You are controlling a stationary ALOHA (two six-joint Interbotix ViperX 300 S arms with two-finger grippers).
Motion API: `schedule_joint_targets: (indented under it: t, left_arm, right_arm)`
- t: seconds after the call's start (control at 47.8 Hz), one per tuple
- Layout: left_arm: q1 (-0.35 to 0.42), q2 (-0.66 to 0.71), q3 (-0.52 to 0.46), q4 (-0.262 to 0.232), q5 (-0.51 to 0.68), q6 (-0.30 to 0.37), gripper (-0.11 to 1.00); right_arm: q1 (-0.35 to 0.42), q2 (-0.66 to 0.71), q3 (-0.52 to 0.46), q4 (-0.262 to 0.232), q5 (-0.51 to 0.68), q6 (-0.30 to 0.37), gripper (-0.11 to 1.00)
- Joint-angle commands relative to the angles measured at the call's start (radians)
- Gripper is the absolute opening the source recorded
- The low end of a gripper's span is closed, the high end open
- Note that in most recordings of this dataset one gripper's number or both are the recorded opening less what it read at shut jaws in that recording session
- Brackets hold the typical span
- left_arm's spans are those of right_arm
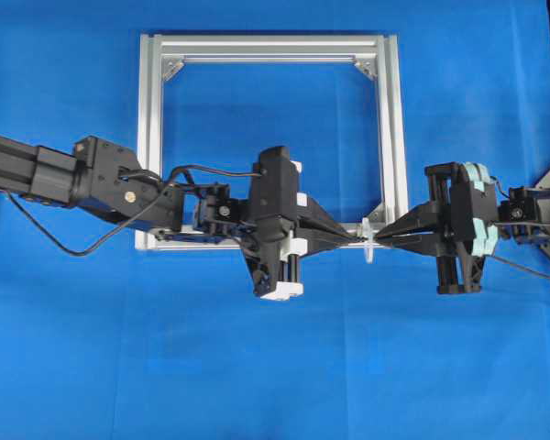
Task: Insert the wire through the string loop located on the right side.
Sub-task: 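Move the left gripper to the plug emerging from the loop, then grasp the USB plug with the left gripper and open the right gripper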
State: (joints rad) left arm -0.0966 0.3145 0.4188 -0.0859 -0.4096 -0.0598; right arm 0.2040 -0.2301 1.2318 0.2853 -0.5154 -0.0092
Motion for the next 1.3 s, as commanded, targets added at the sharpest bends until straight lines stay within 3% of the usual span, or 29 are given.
schedule_joint_targets:
  t: [0.0, 0.167, 0.23, 0.314, 0.481, 0.565, 0.712, 1.277]
  left_arm:
    - [0.005, -0.015, -0.023, 0.003, 0.008, 0.002, 0.00]
    - [0.008, -0.015, -0.021, 0.005, 0.006, 0.002, 0.01]
    - [0.008, -0.015, -0.023, 0.005, 0.006, 0.002, 0.06]
    - [0.008, -0.015, -0.026, 0.005, 0.006, 0.002, 0.23]
    - [0.006, -0.014, -0.029, 0.005, 0.008, 0.002, 0.74]
    - [0.006, -0.014, -0.029, 0.005, 0.008, 0.002, 0.89]
    - [0.006, -0.011, -0.026, 0.005, 0.008, 0.000, 0.85]
    - [0.015, 0.106, -0.055, 0.005, -0.011, 0.000, 0.86]
  right_arm:
    - [-0.002, -0.005, -0.020, 0.000, -0.011, 0.002, -0.04]
    - [-0.002, -0.005, -0.020, 0.000, -0.011, 0.002, -0.04]
    - [-0.002, -0.005, -0.020, 0.000, -0.011, 0.002, -0.04]
    - [-0.002, -0.005, -0.020, 0.000, -0.011, 0.002, -0.04]
    - [-0.002, -0.005, -0.020, 0.000, -0.009, 0.002, -0.04]
    - [-0.002, -0.005, -0.020, 0.000, -0.009, 0.002, -0.04]
    - [-0.002, -0.005, -0.020, 0.000, -0.009, 0.002, -0.04]
    - [-0.002, -0.005, -0.021, 0.002, -0.009, 0.002, -0.04]
